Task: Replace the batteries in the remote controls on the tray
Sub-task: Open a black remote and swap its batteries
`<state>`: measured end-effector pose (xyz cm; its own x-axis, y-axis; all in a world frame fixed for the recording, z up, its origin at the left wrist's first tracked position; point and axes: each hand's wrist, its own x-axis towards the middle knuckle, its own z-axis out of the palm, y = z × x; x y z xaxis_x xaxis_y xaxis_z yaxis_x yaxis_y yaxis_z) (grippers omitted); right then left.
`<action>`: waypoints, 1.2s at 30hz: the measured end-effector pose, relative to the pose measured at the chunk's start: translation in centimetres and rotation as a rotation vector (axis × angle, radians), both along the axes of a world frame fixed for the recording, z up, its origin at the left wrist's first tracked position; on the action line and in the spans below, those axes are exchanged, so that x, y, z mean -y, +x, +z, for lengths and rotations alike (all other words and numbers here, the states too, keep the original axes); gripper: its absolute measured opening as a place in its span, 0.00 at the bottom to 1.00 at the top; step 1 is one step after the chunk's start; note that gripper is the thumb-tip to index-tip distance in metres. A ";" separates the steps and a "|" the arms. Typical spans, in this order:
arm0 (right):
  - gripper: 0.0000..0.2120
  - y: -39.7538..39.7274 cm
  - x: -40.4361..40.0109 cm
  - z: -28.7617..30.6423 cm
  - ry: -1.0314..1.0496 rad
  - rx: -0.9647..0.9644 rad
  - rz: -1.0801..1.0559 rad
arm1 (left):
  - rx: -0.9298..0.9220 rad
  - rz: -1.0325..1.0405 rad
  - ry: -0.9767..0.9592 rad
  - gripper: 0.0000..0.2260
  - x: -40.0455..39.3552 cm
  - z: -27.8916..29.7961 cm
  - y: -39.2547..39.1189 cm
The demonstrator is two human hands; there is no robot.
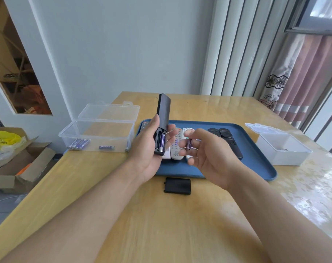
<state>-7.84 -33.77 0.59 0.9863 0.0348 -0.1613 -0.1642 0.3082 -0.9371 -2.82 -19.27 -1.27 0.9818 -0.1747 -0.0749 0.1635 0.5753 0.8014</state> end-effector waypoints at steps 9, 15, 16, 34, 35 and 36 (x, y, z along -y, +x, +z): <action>0.05 0.5 0.1 -2.6 -0.975 0.632 -0.095 | -0.085 -0.184 0.044 0.18 0.0 0.4 -0.8; 0.06 1.3 0.8 -3.2 -1.058 0.711 -0.075 | -0.081 -0.232 0.082 0.23 0.1 0.3 -0.7; 0.06 1.3 0.9 -3.1 -1.061 0.723 -0.067 | -0.077 -0.243 0.089 0.24 0.0 0.3 -0.8; 0.07 0.9 0.4 -3.1 -1.413 1.136 -0.188 | -0.117 -0.175 0.107 0.19 0.1 0.2 -1.2; 0.07 0.9 0.2 -3.2 -1.425 1.151 -0.209 | -0.125 -0.175 0.095 0.18 0.2 0.2 -1.2; 0.08 1.0 0.1 -3.3 -1.437 1.167 -0.230 | -0.135 -0.178 0.084 0.18 0.1 0.2 -1.1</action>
<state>-6.87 -33.82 -2.72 0.5712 0.3700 0.7327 0.5962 -0.8005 -0.0607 -3.96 -19.41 -1.05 0.9162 -0.3315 -0.2253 0.3654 0.4600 0.8092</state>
